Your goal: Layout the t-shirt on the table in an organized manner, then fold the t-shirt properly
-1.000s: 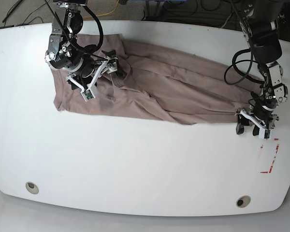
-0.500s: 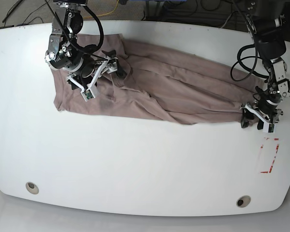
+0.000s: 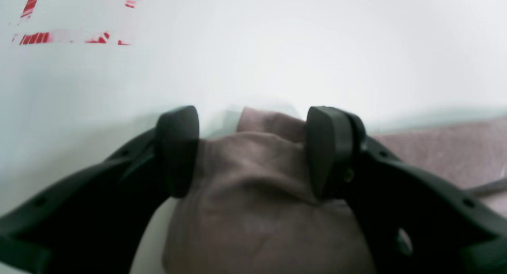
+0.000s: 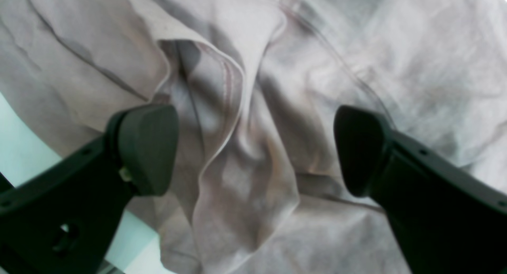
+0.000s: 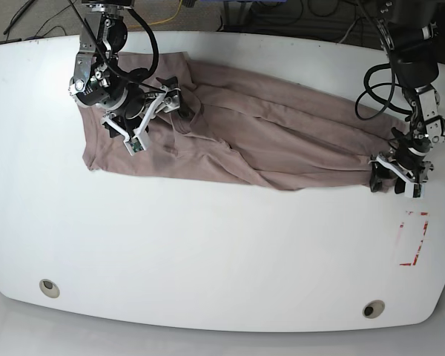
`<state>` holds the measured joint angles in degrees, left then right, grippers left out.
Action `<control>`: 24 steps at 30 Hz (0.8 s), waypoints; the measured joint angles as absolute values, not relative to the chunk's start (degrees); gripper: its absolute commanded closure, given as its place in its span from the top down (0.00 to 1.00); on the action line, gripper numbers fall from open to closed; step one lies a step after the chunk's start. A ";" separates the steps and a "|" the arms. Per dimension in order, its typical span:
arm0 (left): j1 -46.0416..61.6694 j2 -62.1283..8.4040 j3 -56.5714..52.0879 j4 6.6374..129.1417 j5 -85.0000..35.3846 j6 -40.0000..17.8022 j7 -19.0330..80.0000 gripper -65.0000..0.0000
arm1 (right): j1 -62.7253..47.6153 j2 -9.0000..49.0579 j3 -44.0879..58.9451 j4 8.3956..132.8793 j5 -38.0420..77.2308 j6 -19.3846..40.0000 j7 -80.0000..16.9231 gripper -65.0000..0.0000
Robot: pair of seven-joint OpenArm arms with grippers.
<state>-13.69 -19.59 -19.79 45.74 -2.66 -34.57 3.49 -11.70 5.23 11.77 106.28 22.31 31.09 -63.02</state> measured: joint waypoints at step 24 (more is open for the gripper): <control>-15.40 -18.72 -13.02 45.19 -2.94 -34.30 2.90 0.61 | -11.97 5.26 11.79 106.30 22.31 31.11 -63.02 0.91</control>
